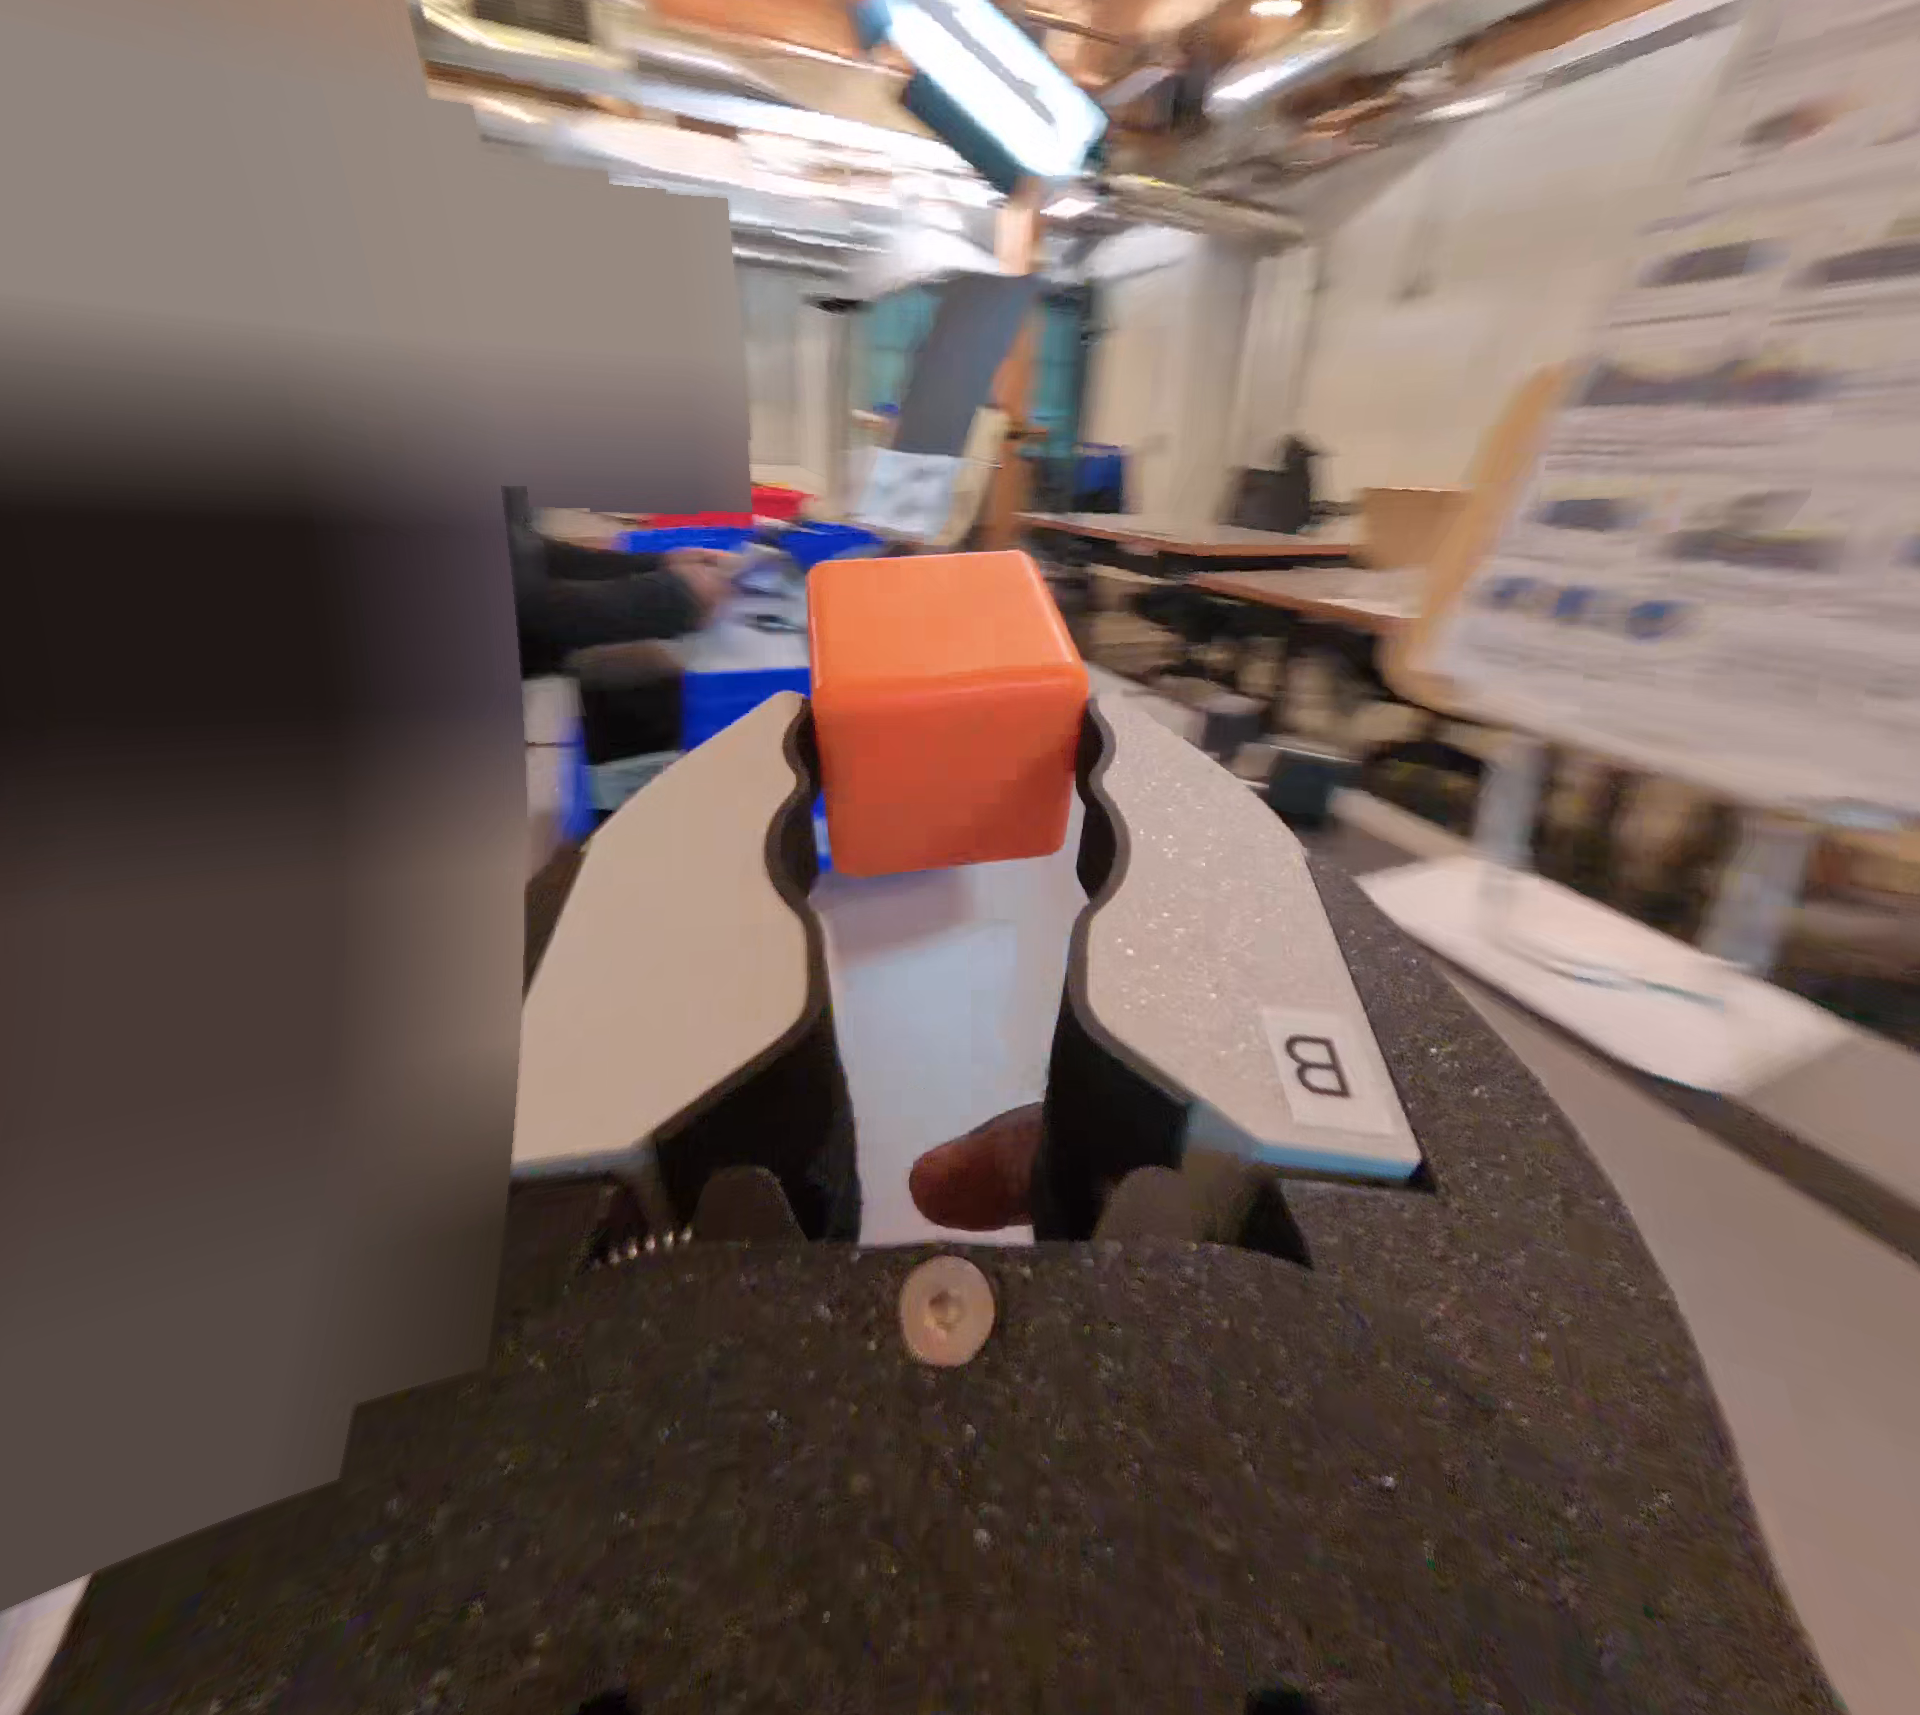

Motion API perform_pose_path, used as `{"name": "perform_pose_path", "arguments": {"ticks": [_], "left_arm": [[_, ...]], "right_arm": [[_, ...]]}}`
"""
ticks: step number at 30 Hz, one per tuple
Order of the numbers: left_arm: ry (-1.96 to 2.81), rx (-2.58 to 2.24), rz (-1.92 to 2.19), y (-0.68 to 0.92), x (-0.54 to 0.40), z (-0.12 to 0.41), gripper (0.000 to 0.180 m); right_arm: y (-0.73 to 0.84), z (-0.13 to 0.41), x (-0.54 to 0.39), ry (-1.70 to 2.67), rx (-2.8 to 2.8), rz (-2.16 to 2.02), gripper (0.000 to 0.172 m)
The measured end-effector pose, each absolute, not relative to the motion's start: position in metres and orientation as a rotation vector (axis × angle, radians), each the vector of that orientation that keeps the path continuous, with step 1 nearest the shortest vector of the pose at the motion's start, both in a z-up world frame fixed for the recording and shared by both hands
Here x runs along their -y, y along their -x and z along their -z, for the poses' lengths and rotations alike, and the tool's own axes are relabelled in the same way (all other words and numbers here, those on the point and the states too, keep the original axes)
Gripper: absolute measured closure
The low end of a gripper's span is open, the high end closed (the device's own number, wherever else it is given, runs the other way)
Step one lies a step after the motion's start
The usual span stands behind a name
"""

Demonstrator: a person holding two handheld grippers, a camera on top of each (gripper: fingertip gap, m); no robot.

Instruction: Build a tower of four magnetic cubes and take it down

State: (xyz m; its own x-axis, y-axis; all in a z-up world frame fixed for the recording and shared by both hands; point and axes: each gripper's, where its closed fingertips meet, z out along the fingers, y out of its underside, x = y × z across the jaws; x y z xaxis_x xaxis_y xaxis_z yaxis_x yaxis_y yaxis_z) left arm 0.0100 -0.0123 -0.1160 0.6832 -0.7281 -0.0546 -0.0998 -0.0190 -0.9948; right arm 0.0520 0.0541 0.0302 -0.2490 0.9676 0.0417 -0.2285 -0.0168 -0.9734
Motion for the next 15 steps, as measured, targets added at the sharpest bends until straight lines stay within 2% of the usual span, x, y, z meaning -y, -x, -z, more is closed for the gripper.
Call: {"name": "perform_pose_path", "arguments": {"ticks": [1,4,7,15], "left_arm": [[1.533,-0.707,0.572,-0.010,0.012,0.116,0.131],[1.537,-0.702,0.563,-0.009,0.012,0.116,0.131],[1.543,-0.696,0.558,-0.008,0.013,0.116,0.131],[1.541,-0.692,0.565,-0.007,0.014,0.116,0.131]], "right_arm": [[-0.065,-0.037,-0.073,0.939,1.177,-1.353,0.124],[-0.109,-0.046,-0.136,1.107,1.038,-0.957,0.124],[-0.145,-0.024,-0.201,1.406,0.984,-0.642,0.124],[-0.165,0.115,-0.315,2.207,1.297,-0.125,0.124]]}}
